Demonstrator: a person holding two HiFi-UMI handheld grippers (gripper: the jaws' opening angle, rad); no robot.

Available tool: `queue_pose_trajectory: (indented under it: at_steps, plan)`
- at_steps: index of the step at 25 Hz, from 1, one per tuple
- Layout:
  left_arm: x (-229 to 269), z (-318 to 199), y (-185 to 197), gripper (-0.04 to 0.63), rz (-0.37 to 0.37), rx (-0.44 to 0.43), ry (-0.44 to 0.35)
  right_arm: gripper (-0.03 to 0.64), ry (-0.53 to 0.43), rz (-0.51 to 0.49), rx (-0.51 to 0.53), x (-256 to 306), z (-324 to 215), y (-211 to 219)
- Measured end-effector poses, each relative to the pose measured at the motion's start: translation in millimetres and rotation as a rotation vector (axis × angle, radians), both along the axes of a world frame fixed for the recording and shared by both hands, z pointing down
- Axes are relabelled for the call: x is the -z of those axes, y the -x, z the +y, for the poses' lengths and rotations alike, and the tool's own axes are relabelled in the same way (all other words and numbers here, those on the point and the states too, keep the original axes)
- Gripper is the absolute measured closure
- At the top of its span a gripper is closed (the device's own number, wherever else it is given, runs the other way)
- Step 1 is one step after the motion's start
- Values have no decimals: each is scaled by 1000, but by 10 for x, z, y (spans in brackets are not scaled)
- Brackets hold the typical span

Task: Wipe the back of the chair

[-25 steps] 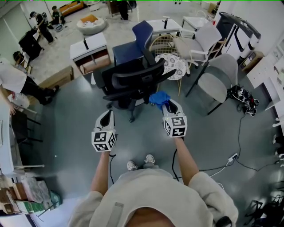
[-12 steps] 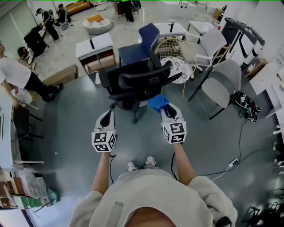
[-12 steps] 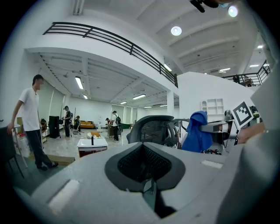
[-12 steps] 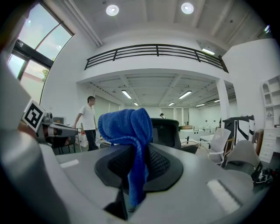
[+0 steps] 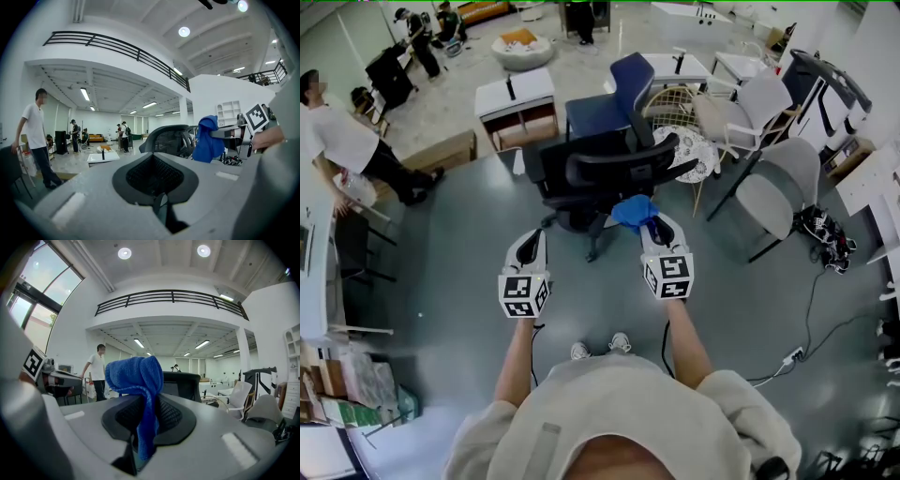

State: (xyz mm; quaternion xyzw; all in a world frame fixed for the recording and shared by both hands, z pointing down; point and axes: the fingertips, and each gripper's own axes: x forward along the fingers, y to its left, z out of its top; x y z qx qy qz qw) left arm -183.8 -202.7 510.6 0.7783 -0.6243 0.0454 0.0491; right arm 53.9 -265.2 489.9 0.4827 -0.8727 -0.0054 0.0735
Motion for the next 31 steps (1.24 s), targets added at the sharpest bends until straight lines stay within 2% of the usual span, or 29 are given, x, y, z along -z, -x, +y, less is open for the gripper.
queue_pose_trajectory:
  at_steps: [11, 31]
  plan:
    - [19, -17, 88, 591, 9, 11, 0, 551, 26, 16, -43, -159, -9, -155]
    - [-3, -40, 83, 591, 23, -2, 1, 552, 45, 1, -60, -175, 6, -136]
